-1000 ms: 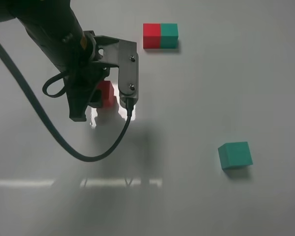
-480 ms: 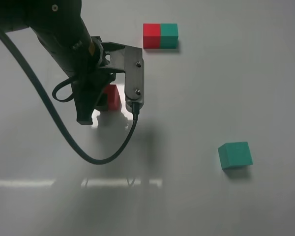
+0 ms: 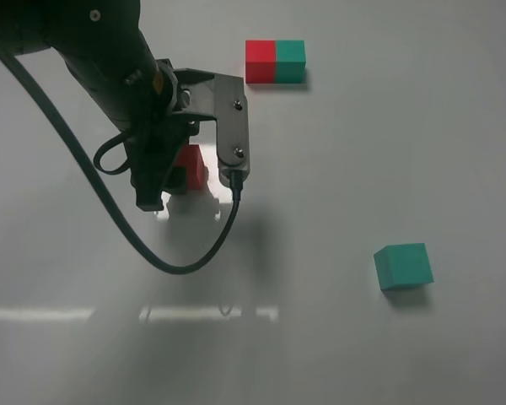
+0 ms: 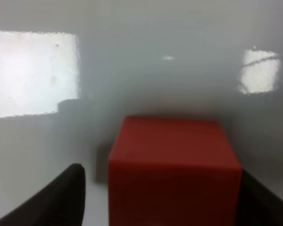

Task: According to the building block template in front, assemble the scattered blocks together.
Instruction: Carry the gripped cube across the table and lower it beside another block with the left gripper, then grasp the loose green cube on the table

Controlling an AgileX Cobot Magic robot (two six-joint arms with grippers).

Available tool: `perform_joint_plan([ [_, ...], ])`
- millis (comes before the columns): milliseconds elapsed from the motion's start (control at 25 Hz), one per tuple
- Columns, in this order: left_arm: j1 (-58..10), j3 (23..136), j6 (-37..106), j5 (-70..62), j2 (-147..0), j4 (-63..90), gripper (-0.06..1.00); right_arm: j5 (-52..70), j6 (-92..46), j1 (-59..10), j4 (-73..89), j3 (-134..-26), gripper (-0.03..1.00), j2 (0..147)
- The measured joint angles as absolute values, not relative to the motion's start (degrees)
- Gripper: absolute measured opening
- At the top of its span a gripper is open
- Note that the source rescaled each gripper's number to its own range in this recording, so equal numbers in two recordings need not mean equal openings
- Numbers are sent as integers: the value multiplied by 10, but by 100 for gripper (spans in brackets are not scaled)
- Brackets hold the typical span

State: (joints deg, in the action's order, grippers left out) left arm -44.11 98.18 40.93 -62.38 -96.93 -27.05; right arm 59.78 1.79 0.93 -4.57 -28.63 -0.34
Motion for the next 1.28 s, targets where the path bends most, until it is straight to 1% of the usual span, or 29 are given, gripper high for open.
perform_joint_plan([
  [160,-441,982,402,-623,-969,-271,61,598,18,9,-46,-286,76,-3],
  [320,-441,982,402,-635,-958,-261,61,598,18,9,-46,-286,76,-3],
  [600,-441,982,391,-672,-892,-247,61,598,18,9,-46,-286,76,-3],
  [760,-435,982,328,-675,-881,-264,61,598,17,9,-46,-286,76,-3],
  [840,-415,982,274,-675,-881,-265,61,598,17,9,-46,-286,76,-3],
  [1040,-324,982,142,-660,-881,-236,61,598,17,9,-46,-286,76,-3],
  [1200,-253,982,40,-644,-873,-235,56,598,17,9,-46,-286,76,-3],
  [1280,-225,982,0,-635,-864,-236,55,598,17,9,-46,-286,76,-3],
])
